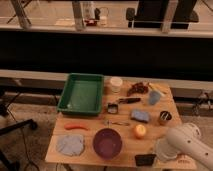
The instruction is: Wipe purple bowl with eraser
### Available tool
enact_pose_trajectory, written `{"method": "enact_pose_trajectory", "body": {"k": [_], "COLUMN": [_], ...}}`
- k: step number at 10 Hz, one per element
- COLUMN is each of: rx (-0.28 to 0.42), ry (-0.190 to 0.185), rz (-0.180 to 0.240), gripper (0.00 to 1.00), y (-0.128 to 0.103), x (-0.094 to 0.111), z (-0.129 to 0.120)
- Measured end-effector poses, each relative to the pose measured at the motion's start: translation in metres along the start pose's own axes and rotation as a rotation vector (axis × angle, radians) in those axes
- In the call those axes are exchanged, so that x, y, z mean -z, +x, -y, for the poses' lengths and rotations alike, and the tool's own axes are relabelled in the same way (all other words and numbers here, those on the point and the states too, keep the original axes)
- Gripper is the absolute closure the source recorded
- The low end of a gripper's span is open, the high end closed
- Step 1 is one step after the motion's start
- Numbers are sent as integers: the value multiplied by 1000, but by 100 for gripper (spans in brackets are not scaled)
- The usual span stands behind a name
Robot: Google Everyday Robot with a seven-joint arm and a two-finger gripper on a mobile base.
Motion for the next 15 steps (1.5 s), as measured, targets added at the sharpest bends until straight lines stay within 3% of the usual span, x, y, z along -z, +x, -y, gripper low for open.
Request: {"method": "enact_pose_trajectory", "body": {"k": [2,4,7,12,15], "rx": [-3,-5,34,199,234], "ry": [12,-11,-67,-146,-141], "rz": [14,41,79,137,162], "gripper": [97,97,97,97,97], "y": [-12,-28,-64,-137,-153], "x": [33,46,40,18,7], "z": [-4,-4,-8,-14,-1]}}
